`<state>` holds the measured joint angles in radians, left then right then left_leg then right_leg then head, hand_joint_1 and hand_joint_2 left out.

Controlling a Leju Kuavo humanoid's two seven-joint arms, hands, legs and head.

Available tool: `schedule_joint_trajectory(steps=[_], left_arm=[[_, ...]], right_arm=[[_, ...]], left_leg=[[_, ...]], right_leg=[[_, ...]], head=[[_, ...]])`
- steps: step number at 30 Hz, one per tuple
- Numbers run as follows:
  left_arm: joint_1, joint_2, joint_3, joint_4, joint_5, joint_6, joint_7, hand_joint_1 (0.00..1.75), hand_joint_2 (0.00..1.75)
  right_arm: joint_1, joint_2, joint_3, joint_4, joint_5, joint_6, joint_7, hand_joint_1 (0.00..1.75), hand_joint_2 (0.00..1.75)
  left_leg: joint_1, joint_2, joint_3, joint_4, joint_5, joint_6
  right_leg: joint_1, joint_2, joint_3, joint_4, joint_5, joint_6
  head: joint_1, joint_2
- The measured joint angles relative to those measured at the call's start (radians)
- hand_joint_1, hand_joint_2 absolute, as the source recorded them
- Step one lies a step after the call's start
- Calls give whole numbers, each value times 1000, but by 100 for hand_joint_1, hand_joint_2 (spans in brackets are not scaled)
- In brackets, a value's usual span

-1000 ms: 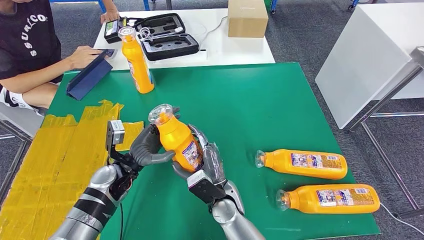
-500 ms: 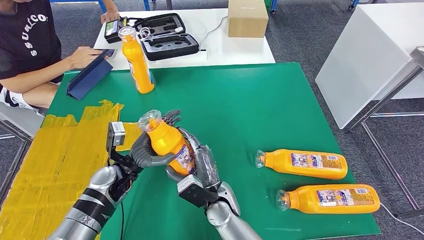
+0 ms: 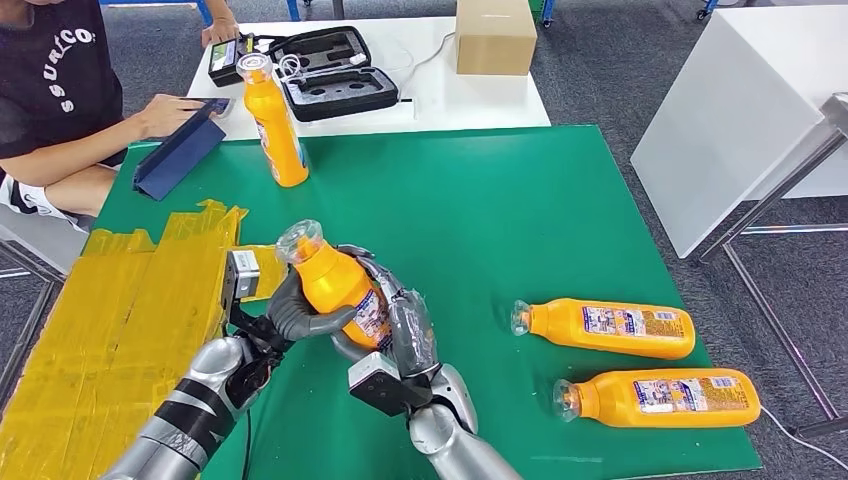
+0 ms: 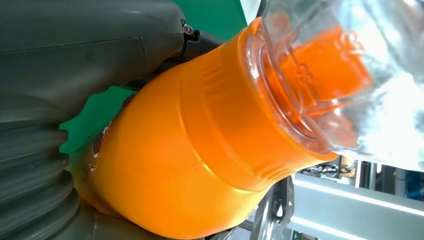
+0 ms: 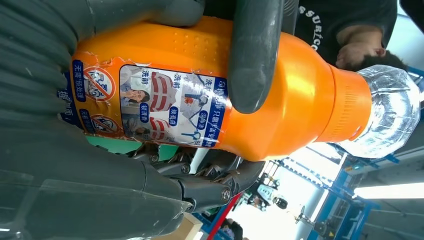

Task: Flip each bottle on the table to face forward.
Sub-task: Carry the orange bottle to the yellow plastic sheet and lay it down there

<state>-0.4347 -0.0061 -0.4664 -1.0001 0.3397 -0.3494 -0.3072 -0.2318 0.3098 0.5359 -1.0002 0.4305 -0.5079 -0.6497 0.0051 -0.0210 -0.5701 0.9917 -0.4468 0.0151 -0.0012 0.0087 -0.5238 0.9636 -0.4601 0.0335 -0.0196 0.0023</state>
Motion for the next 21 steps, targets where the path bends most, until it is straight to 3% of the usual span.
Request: schedule_joint_trajectory(steps=[1, 2, 5, 6, 8, 10, 13, 16, 18, 21], left_arm=[[0, -1, 0, 2, 1, 4, -1, 175, 175], [0, -2, 0, 3, 1, 8, -2, 175, 175], [1, -8, 3, 3, 2, 30, -9, 175, 175], [2, -11, 6, 1, -2, 45, -15, 175, 175], [11, -19, 17, -13, -37, 111, -37, 175, 175], [28, -31, 30, -48, -140, 250, -62, 175, 175], [53, -48, 62, -112, -466, 607, -62, 175, 175], [68, -57, 122, -163, -964, 970, 22, 175, 175], [82, -67, 178, -194, -1229, 1059, 65, 175, 175], [114, -88, 287, -238, -1480, 1059, 105, 175, 175]], right_arm=[[0, 0, 1, 0, -1, -4, 2, 175, 175], [-1, 0, 2, 0, -1, -9, 3, 160, 175], [-1, -1, 2, -1, 2, -26, 8, 29, 175], [0, -2, 2, -2, 6, -34, 11, 0, 175], [7, -5, 2, -14, 28, -54, 23, 0, 175], [25, -12, 2, -50, 64, -78, 46, 0, 175], [79, -37, 2, -168, 117, -106, 86, 0, 175], [160, -76, -3, -342, 141, -81, 137, 0, 175], [209, -100, -12, -447, 144, -55, 157, 0, 175], [274, -128, -35, -576, 137, -41, 164, 0, 175]], left_leg=[[0, 0, 0, 0, 0, 0], [0, 0, 0, 0, 0, 0], [0, 0, 0, 0, 0, 0], [0, 0, 0, 0, 0, 0], [0, 0, 0, 0, 0, 0], [0, -1, 0, 0, 0, 0], [0, 0, -1, 0, 0, 0], [0, -1, -2, 0, 0, 0], [0, -2, -2, 0, 0, 0], [0, 0, -3, 0, 0, 0]], right_leg=[[0, 0, 0, 0, 0, 0], [0, 0, 0, 0, 0, 0], [0, 0, 0, 0, 0, 0], [0, 0, 0, 0, 0, 0], [0, 0, 0, 0, 0, 0], [0, -1, 0, 0, 0, 0], [0, 0, -1, 0, 0, 0], [0, -1, -2, 0, 0, 0], [0, -2, -2, 0, -1, 0], [0, -1, -3, 0, -1, 0]], head=[[0, 0], [0, 0], [0, 0], [0, 0], [0, 0], [0, 0], [0, 0], [0, 0], [0, 0], [0, 0]])
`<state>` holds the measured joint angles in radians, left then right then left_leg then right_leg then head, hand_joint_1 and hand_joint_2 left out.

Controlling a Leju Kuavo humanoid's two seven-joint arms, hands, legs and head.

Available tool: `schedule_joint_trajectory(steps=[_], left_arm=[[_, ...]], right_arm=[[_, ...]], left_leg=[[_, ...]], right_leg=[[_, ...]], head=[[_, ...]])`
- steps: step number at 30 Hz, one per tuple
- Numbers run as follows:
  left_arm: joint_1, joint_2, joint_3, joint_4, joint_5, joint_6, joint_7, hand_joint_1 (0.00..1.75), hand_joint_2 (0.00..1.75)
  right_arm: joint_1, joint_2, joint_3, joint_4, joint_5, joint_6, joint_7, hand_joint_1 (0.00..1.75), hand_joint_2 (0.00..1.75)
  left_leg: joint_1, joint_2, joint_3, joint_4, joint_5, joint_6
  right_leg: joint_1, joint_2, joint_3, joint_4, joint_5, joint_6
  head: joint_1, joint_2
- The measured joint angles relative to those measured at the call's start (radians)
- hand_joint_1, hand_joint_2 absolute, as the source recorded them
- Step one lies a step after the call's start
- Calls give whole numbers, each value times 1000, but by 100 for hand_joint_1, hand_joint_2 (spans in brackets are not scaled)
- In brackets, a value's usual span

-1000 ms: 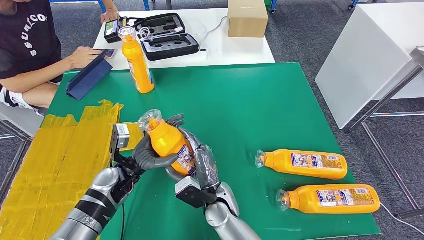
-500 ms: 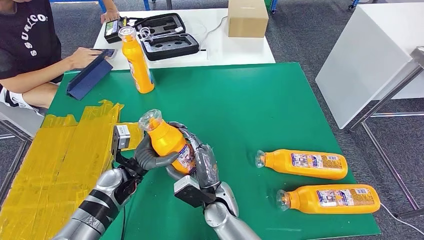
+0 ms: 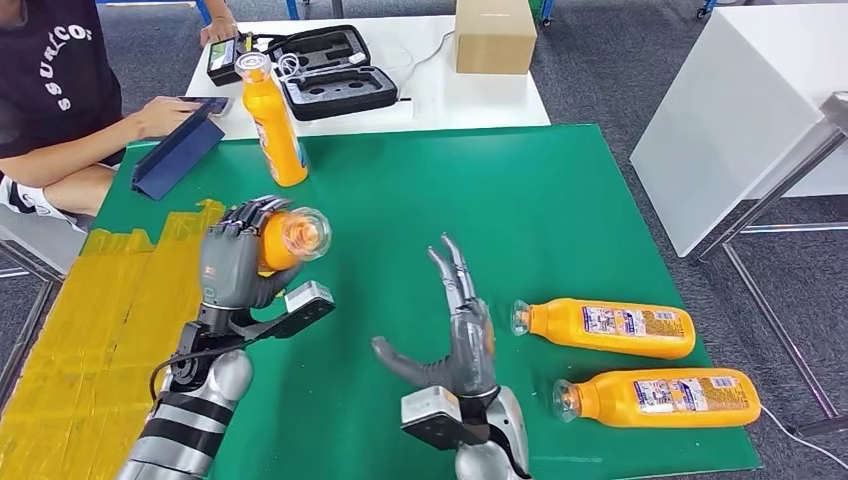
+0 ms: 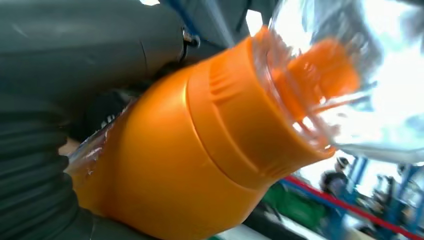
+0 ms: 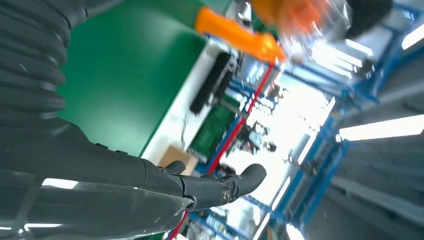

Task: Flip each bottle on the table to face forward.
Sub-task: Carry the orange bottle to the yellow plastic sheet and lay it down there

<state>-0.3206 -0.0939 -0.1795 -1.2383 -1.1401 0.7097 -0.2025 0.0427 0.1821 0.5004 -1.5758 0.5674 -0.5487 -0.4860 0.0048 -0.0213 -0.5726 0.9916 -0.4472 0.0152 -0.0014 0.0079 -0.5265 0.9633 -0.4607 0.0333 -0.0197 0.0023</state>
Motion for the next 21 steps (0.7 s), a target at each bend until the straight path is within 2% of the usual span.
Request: schedule_joint_trajectory(steps=[3, 6, 9, 12, 15, 21], left_arm=[[29, -9, 119, -41, -251, -1, 84, 175, 175], [49, 8, 196, -51, -377, -10, 196, 175, 175], [55, 73, 177, -26, -409, -64, 374, 175, 175], [55, 127, 136, 16, -411, -139, 472, 175, 175], [54, 149, 111, 73, -410, -180, 490, 175, 175], [42, 153, 126, 214, -400, -155, 432, 175, 175]], right_arm=[[64, -25, -35, -105, 6, -7, 1, 0, 175], [115, -44, -71, -184, 23, -19, -1, 0, 175], [154, -57, -116, -243, 77, -37, 4, 0, 175], [175, -67, -173, -274, 151, -29, 50, 0, 175], [179, -82, -221, -280, 194, -9, 93, 0, 175], [180, -109, -274, -280, 231, 1, 118, 0, 175]], left_leg=[[0, 1, 0, 0, 0, 0], [0, 0, 0, 0, 0, 0], [1, 0, 0, 0, 0, 0], [1, 0, 0, 0, 0, 0], [0, 0, 0, 0, 0, 0], [-1, 0, 0, 0, 0, 0]], right_leg=[[0, 1, 0, 0, 0, 0], [0, 0, 0, 0, 0, 0], [0, 0, -1, 0, 0, 0], [0, 0, -1, 0, 0, 0], [0, 0, 0, 0, 0, 0], [-1, 0, 0, 0, 0, 0]], head=[[0, 0], [0, 0], [0, 0], [0, 0], [0, 0], [0, 0]])
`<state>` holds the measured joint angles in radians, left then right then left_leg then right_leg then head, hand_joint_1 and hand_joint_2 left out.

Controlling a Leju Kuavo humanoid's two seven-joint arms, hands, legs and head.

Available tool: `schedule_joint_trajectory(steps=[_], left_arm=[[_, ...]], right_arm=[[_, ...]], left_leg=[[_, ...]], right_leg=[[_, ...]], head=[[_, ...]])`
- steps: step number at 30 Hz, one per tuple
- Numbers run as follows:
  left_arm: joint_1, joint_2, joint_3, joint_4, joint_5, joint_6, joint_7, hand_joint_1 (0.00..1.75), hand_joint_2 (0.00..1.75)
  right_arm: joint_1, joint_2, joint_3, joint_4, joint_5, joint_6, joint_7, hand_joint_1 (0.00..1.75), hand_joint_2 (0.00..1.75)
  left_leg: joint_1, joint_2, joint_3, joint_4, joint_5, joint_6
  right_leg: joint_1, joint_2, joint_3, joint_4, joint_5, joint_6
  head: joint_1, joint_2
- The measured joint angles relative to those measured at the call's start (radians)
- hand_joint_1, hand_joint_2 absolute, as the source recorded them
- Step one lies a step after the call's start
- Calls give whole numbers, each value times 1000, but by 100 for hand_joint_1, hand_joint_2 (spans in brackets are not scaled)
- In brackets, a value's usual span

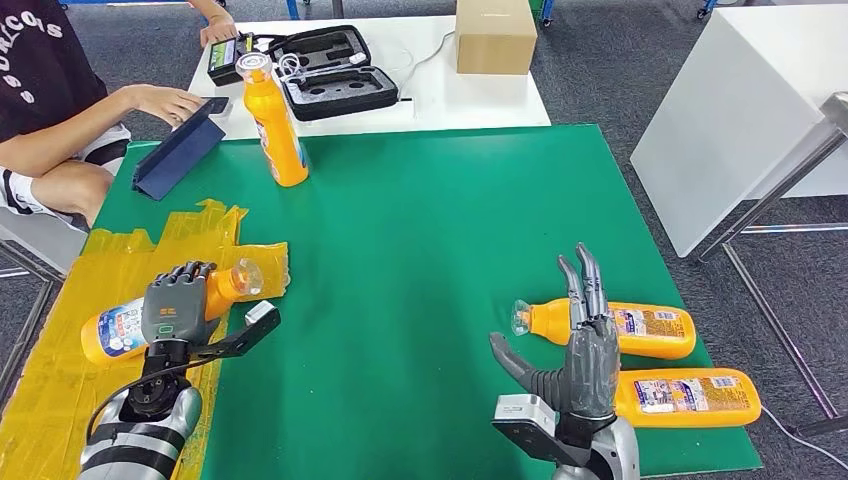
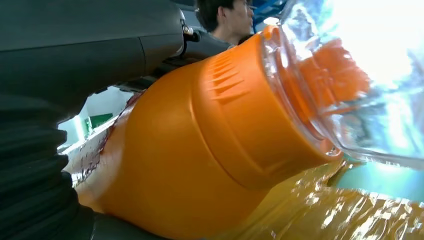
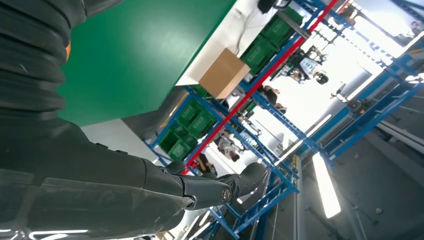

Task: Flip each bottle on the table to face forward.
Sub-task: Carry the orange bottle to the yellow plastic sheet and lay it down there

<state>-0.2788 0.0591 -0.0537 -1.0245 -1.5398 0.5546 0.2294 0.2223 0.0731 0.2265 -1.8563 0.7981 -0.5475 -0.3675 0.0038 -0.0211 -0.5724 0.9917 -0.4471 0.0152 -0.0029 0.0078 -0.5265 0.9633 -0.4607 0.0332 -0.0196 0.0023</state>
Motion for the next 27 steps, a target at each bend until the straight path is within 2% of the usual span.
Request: schedule_joint_trajectory(steps=[5, 8, 12, 13, 17, 21, 27], left_arm=[[-18, 0, 11, 52, 6, 1, -8, 175, 175], [-21, -1, 29, 78, 56, -4, -53, 175, 175], [-21, -13, 75, 155, 173, 38, -161, 24, 175], [-21, -19, 86, 174, 199, 45, -185, 24, 175], [-30, -41, 114, 225, 236, 53, -220, 0, 175], [-53, -55, 131, 252, 274, 53, -250, 0, 175], [-73, -82, 149, 262, 387, 73, -318, 0, 175]], right_arm=[[0, -10, -12, 0, 4, 1, 2, 0, 175], [-3, -18, -14, 3, 12, 12, 14, 0, 175], [-41, -35, -15, 42, 13, 45, 44, 0, 175], [-56, -38, -16, 58, 13, 56, 55, 0, 175], [-110, -48, -19, 119, 21, 79, 80, 0, 175], [-145, -65, -20, 160, 70, 101, 122, 0, 175], [-198, -118, -25, 210, 141, 153, 180, 0, 175]], left_leg=[[0, 0, 0, 0, 0, 0], [0, 0, 0, 0, 0, 0], [1, 0, 0, -1, 0, 0], [1, 0, 1, -1, 0, 0], [0, -2, 3, 0, 0, 0], [0, -3, 5, 0, 0, 0], [0, -4, 5, 0, 1, 1]], right_leg=[[0, 0, 0, 0, 0, 0], [1, 0, 0, 0, 0, 0], [1, 1, 0, 0, 0, 0], [1, 0, 1, 0, 0, 0], [0, -2, 4, 0, 0, 0], [0, -2, 6, 0, 0, 0], [0, -3, 6, 0, 0, 0]], head=[[0, 0], [0, 0], [0, 0], [0, 0], [0, 0], [0, 0], [0, 0]])
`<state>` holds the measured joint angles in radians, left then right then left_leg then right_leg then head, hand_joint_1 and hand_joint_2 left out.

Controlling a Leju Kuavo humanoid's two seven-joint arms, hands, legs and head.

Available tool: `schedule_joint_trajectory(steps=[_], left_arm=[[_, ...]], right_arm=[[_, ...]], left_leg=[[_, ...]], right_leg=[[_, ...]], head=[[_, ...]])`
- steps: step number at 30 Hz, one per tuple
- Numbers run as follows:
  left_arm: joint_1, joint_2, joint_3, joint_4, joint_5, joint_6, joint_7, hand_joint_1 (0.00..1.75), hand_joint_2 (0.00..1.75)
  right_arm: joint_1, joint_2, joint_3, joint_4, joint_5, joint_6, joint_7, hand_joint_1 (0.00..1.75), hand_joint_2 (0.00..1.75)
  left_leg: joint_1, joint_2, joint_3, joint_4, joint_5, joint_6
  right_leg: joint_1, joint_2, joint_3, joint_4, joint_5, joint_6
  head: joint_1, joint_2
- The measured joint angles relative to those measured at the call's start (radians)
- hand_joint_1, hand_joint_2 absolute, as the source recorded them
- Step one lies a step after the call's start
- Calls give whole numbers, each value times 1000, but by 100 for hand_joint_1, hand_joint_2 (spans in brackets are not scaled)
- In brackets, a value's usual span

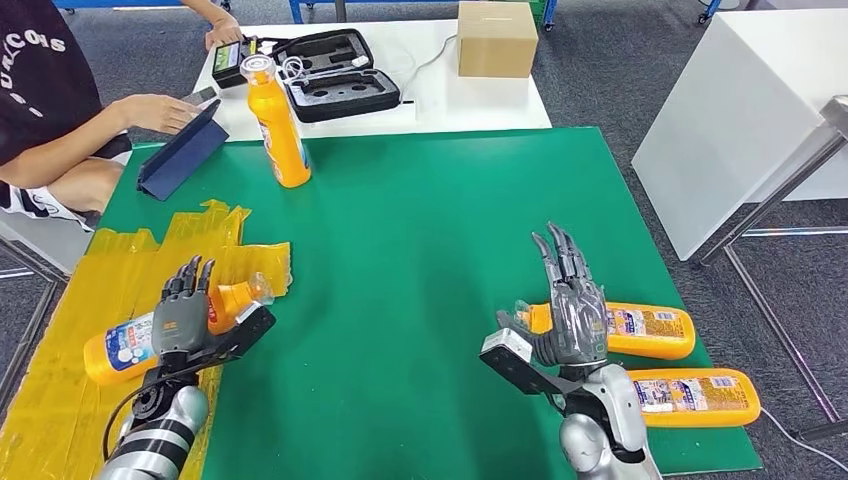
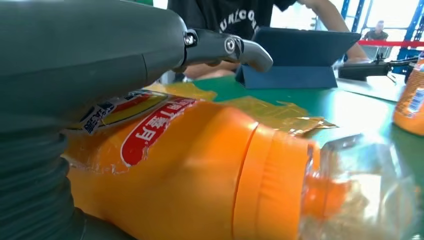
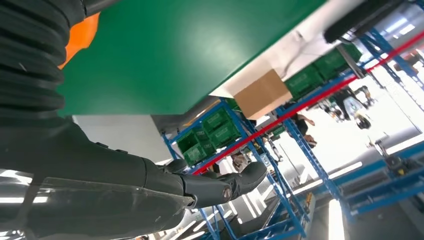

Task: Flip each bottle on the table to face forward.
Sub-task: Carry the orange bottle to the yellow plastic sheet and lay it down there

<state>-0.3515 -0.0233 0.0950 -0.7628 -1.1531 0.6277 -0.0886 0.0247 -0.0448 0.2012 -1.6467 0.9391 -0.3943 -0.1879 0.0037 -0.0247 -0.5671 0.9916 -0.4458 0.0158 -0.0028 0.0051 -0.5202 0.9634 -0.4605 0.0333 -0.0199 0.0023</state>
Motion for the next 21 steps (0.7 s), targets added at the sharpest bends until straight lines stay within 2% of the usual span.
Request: schedule_joint_trajectory(steps=[4, 9, 15, 17, 21], left_arm=[[-9, -10, 8, -3, 73, -31, -32, 0, 175], [-6, -25, 21, -49, 240, -129, -138, 0, 175], [1, -37, 24, -89, 302, -179, -177, 0, 175], [16, -41, 22, -130, 376, -245, -210, 0, 175], [89, -43, -13, -282, 564, -434, -256, 0, 175]], right_arm=[[-27, -42, -8, 19, 21, 45, 29, 0, 175], [-39, -98, -25, 42, 24, 97, 49, 0, 175], [-46, -134, -32, 61, 26, 118, 60, 0, 175], [-44, -155, -36, 67, 15, 150, 66, 0, 175], [-26, -223, -73, 72, -58, 235, 45, 0, 175]], left_leg=[[-1, -1, 0, 0, 0, 0], [-2, -6, -1, 0, 0, 0], [-2, -8, -1, 0, 0, 0], [-2, -8, -1, 0, 0, 1], [-2, -9, -2, 0, 0, 1]], right_leg=[[-1, 0, 0, 0, 0, 0], [-2, -6, 0, 0, 0, 0], [-2, -7, 0, 0, 0, 0], [-2, -8, 1, 0, 0, 0], [-3, -9, 0, 0, 0, 1]], head=[[0, 0], [0, 0], [0, 0], [-1, 0], [0, 0]])
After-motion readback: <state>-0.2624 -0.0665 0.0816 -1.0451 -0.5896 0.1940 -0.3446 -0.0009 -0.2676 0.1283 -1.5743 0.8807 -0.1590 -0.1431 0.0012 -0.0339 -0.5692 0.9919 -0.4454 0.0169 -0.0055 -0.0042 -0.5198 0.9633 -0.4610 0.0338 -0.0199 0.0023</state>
